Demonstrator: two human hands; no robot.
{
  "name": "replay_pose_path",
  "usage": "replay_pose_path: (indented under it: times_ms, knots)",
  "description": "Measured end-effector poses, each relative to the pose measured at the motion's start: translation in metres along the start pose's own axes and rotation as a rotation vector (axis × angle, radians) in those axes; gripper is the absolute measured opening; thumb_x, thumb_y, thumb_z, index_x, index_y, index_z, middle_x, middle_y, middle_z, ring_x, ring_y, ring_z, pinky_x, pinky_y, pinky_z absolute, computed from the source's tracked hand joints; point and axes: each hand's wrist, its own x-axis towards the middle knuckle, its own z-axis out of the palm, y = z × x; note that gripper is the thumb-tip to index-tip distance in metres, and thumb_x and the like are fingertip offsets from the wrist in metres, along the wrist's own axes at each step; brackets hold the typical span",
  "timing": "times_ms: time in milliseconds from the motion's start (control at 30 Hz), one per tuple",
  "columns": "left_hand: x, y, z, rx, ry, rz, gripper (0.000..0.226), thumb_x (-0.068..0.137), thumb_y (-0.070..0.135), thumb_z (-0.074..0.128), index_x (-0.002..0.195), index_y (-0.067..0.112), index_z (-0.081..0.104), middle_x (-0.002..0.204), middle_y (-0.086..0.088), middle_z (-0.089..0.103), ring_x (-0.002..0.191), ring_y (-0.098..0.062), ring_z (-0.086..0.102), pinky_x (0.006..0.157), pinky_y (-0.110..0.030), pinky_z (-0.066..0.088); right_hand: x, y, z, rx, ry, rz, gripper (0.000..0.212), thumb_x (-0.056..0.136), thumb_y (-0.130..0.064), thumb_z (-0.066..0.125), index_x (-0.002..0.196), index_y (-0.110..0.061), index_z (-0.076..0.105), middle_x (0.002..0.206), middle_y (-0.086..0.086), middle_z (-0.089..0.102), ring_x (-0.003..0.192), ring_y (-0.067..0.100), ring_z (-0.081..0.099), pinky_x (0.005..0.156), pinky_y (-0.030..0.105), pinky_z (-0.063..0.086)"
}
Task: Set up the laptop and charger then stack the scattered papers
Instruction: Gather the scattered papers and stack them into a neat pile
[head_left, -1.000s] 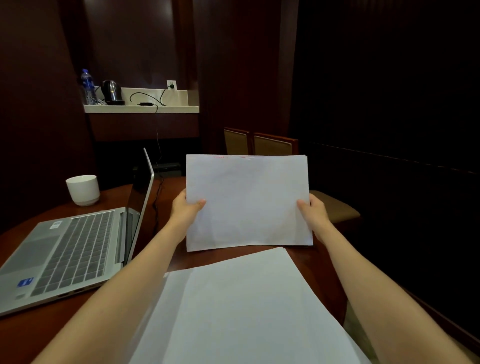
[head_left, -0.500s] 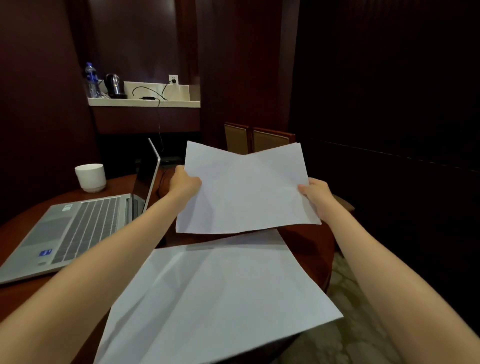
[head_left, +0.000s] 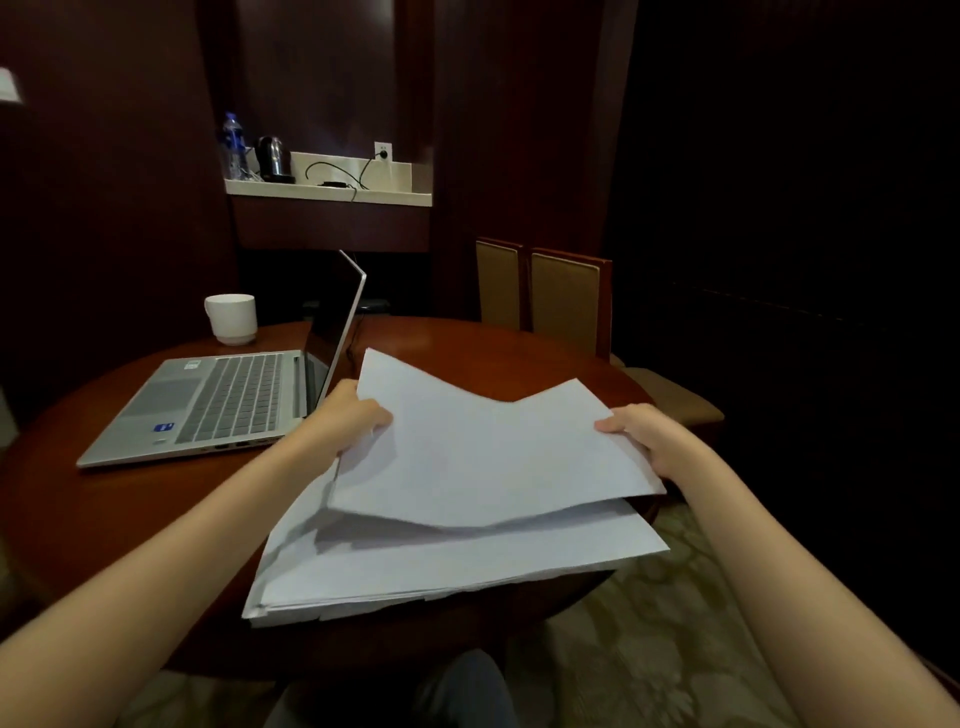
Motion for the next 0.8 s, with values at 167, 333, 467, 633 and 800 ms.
replay_pose_path:
  times_ms: [167,333,467,633,800]
  knots:
    - [-0.016,-0.022,-0.017,0.02,0.017,-0.099,0.022,0.086,-0.002,0.05,0.069,0.01,0.042,0.079,-0.012,0.047,0.062,-0.023,0.044,0.057,-0.027,0.033,-0.02,0.005,0.019,-0.25,0.026,-0.018,0.037,0.091,-0.015,0.059,0.122,0.002,0.052,0.115,0.021,0.062,0.106,0.039,0.06,0.08,0.038,0.051]
    - [-0.03,-0.036,-0.025,0.171,0.025,-0.076,0.023,0.084,0.003,0.05,0.07,0.016,0.038,0.079,-0.008,0.044,0.073,-0.021,0.043,0.062,-0.027,0.032,-0.036,0.002,0.031,-0.604,0.054,-0.104,0.016,0.09,-0.018,0.059,0.088,-0.004,0.051,0.069,0.004,0.043,0.06,0.015,0.042,0.05,0.02,0.03]
    - [-0.042,-0.047,-0.026,0.51,0.06,-0.149,0.058,0.085,0.029,0.057,0.134,0.009,0.034,0.13,-0.013,0.047,0.117,-0.031,0.047,0.092,-0.039,0.044,-0.049,0.001,0.038,-0.699,-0.006,-0.091,0.026,0.09,-0.03,0.056,0.094,-0.005,0.05,0.077,0.012,0.051,0.066,0.018,0.053,0.054,0.024,0.035]
    - [-0.059,-0.045,-0.011,0.119,-0.001,-0.115,0.005,0.09,0.017,0.053,0.086,0.015,0.051,0.086,-0.002,0.053,0.076,-0.015,0.05,0.067,-0.026,0.041,-0.047,-0.006,0.04,-0.448,-0.005,-0.025,0.062,0.09,-0.027,0.06,0.141,-0.005,0.031,0.131,0.018,0.046,0.116,0.035,0.05,0.092,0.041,0.046]
    - [-0.06,-0.043,-0.02,-0.331,0.072,-0.215,0.011,0.091,0.007,0.051,0.101,0.005,0.052,0.087,-0.008,0.051,0.068,-0.018,0.05,0.059,-0.026,0.04,-0.044,-0.005,0.036,-0.318,-0.059,0.064,0.062,0.086,-0.021,0.063,0.14,-0.01,0.035,0.14,0.016,0.04,0.127,0.034,0.042,0.103,0.042,0.038]
